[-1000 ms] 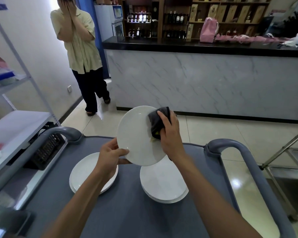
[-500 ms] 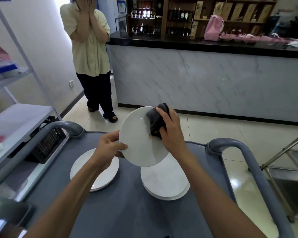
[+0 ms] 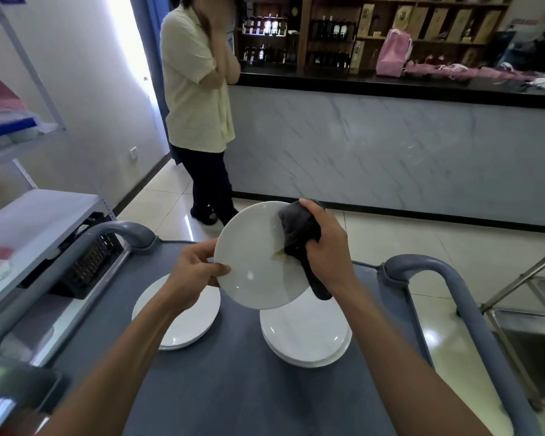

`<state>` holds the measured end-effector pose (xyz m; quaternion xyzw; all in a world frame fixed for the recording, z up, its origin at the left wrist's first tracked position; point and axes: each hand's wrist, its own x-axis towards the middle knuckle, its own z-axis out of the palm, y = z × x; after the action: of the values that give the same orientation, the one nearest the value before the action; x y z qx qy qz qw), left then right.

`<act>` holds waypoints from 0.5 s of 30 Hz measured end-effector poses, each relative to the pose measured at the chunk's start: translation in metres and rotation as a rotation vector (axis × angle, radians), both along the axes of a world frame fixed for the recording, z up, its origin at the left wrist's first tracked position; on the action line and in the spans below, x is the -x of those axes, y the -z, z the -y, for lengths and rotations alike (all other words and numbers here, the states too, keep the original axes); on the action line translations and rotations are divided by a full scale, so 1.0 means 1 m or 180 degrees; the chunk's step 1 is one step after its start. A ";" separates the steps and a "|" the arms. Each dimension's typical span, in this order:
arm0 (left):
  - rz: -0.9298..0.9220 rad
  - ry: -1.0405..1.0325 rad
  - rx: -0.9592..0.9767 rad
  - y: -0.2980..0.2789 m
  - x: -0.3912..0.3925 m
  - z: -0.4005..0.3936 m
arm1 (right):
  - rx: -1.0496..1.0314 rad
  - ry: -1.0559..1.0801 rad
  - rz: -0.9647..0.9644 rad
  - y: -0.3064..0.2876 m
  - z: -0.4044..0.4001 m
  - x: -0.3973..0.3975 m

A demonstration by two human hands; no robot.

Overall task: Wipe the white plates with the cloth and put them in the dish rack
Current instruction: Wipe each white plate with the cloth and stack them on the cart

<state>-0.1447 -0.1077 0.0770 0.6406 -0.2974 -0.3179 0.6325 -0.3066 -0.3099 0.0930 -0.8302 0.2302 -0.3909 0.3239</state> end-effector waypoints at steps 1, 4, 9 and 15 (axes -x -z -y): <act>0.0024 0.0007 -0.0015 0.000 -0.001 -0.001 | -0.0027 -0.0015 0.0026 0.000 -0.001 0.001; 0.0095 -0.0025 -0.0055 0.004 -0.005 -0.002 | -0.0098 -0.0030 0.0117 0.001 -0.008 0.003; 0.0128 -0.0190 -0.0142 0.009 -0.009 -0.001 | -0.0134 0.0003 0.0241 0.003 -0.016 0.005; -0.0158 -0.0475 -0.0252 0.015 -0.003 0.000 | 0.0108 0.0099 0.0351 0.005 -0.025 0.007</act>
<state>-0.1421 -0.1080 0.0616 0.6775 -0.2203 -0.2972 0.6358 -0.3132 -0.2851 0.0878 -0.8091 0.2182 -0.4449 0.3159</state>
